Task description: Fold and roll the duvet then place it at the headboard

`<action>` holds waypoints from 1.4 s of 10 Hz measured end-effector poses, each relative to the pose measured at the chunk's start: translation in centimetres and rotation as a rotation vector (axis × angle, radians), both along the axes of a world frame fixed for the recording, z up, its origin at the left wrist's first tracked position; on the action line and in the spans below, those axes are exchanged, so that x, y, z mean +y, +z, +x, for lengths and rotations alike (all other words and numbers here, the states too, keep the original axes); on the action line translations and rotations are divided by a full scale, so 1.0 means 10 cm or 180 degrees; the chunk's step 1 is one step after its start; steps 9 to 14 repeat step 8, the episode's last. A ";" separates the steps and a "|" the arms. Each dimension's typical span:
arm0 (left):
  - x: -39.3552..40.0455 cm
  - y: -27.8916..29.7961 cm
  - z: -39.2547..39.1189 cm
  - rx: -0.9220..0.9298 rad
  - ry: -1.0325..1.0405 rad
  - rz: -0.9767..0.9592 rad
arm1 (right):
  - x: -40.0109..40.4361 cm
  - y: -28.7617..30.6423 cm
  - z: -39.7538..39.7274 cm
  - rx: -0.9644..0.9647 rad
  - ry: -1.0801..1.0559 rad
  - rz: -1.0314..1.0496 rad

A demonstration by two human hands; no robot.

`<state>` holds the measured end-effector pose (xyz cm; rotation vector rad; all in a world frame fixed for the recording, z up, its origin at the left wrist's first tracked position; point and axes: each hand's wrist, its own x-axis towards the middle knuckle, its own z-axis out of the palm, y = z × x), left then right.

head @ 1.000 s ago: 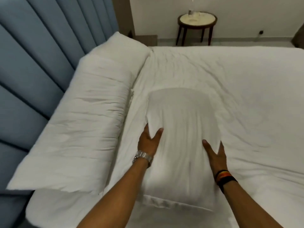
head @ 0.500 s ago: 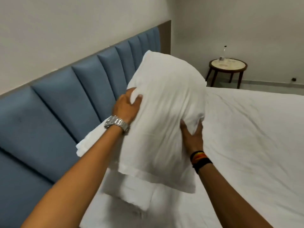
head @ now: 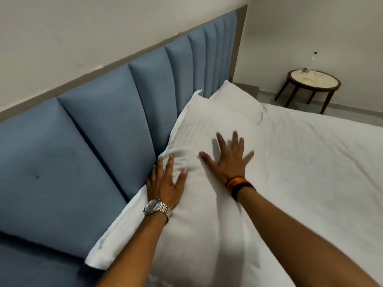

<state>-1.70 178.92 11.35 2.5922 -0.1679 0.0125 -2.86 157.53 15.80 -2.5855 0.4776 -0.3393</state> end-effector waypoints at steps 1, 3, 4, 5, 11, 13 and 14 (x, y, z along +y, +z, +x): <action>0.11 -0.40 0.13 0.0100 0.0058 -0.0213 | 0.04 -0.23 0.55 0.0476 0.0190 -0.0499; 0.00 -1.15 0.44 0.0125 0.0144 -0.0006 | 0.14 -1.18 0.94 0.0618 -0.0078 -0.0972; -0.08 -1.47 0.60 0.0252 0.0145 0.0060 | 0.10 -1.49 1.10 0.0757 -0.0100 -0.1093; -0.12 -1.53 0.72 0.0396 0.0142 0.0090 | 0.03 -1.48 1.22 0.0947 -0.0048 -0.1018; -0.13 -0.39 0.53 0.0045 -0.0003 0.0070 | -0.04 -0.40 0.38 0.0479 0.0654 -0.0330; -0.13 -0.39 0.53 0.0045 -0.0003 0.0070 | -0.04 -0.40 0.38 0.0479 0.0654 -0.0330; -0.13 -0.39 0.53 0.0045 -0.0003 0.0070 | -0.04 -0.40 0.38 0.0479 0.0654 -0.0330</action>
